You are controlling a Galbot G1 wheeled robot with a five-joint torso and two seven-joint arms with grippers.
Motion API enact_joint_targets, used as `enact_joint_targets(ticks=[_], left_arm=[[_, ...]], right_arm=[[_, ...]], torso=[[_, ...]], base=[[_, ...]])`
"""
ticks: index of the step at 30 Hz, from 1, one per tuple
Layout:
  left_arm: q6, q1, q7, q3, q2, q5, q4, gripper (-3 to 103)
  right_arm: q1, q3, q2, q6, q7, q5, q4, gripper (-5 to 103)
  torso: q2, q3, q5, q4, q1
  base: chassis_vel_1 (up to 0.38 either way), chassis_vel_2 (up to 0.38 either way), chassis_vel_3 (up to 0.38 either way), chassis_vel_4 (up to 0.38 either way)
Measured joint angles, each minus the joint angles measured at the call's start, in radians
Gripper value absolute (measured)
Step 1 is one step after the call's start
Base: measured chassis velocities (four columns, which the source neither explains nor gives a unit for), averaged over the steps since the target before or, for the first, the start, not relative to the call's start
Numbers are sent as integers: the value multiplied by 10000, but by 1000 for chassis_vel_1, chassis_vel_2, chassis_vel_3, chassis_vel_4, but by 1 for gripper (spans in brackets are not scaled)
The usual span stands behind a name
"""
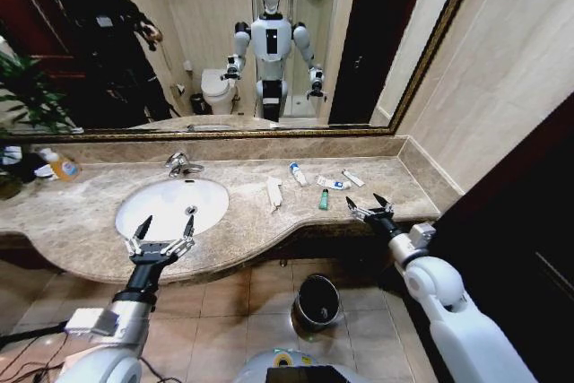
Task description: Pick up the trash from the sink and place it in the trash bin.
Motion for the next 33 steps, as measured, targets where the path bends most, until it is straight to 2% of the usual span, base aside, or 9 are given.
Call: enact_joint_targets(ticks=[5, 12, 21, 27, 29, 33], left_arm=[[0, 0, 0, 0, 0, 0, 0, 100], [0, 0, 0, 0, 0, -1, 0, 100], [0, 0, 0, 0, 0, -1, 0, 100], [0, 0, 0, 0, 0, 0, 0, 100], [0, 0, 0, 0, 0, 0, 0, 100], [0, 0, 0, 0, -1, 0, 0, 100]], right_arm=[[129, -202, 167, -125, 132, -194, -57, 100], [601, -597, 167, 114, 124, -359, -665, 100], [1482, -1201, 290, 336, -305, -747, -1679, 100], [2501, -2188, 602, -10, 296, -1010, -2348, 100], [3016, -2786, 774, -305, 1005, -1029, -2798, 100], [3350, -3223, 956, -412, 1485, -952, -3220, 100]], torso=[[0, 0, 0, 0, 0], [0, 0, 0, 0, 0], [0, 0, 1, -1, 0], [0, 1, 0, 1, 0], [0, 1, 0, 1, 1], [0, 1, 0, 1, 1]], base=[[0, 0, 0, 0], [0, 0, 0, 0], [0, 0, 0, 0], [0, 0, 0, 0], [0, 0, 0, 0], [0, 0, 0, 0]])
